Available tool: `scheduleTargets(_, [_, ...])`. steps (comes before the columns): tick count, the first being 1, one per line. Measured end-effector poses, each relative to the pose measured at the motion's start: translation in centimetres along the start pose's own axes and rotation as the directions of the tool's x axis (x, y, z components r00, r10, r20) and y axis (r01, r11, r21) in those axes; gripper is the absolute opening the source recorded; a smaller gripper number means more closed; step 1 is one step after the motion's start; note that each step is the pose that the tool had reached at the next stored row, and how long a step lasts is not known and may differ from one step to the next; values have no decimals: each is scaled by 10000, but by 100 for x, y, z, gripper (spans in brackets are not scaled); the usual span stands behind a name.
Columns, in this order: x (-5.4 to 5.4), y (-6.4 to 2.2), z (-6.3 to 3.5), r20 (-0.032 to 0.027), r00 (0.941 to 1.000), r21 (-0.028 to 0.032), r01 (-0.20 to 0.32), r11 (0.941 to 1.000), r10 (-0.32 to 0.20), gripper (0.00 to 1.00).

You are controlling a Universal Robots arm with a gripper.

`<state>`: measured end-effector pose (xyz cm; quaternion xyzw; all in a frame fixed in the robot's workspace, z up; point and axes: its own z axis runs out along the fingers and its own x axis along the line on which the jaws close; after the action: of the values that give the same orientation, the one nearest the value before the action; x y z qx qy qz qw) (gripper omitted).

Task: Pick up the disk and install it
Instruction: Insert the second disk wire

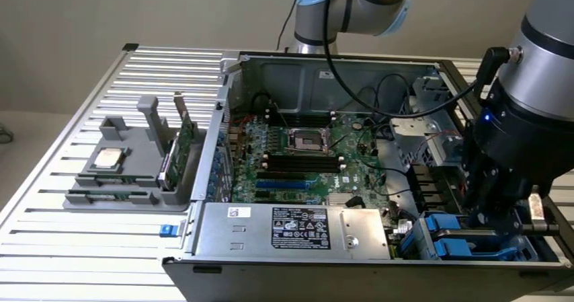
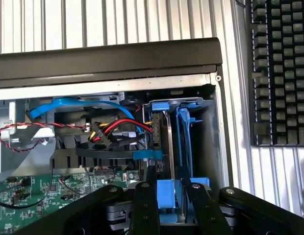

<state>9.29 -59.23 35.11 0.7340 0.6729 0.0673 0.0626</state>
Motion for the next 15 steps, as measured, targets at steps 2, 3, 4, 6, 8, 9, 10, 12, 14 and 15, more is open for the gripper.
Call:
scheduleTargets(2, [3,13,-28,0,10000,0,-4,10000,4,29])
scheduleTargets(3, [4,22,-40,0,10000,0,-7,10000,7,29])
scheduleTargets(4, [6,33,-52,-1,10000,0,-8,10000,8,29])
scheduleTargets(6, [7,60,-68,-7,10000,3,-10,10000,10,27])
scheduleTargets(8, [11,93,-82,-10,10000,7,-11,10000,11,20])
scheduleTargets(9, [13,112,-85,-12,10000,10,-11,10000,11,15])
scheduleTargets(10, [14,131,-86,-18,10000,13,-13,10000,13,11])
scheduleTargets(12, [17,167,-82,-37,10000,23,-17,10000,17,11])
scheduleTargets(14, [20,202,-76,-60,10000,34,-22,10000,22,11])
scheduleTargets(15, [21,213,-73,-77,10000,41,-27,10000,28,11])
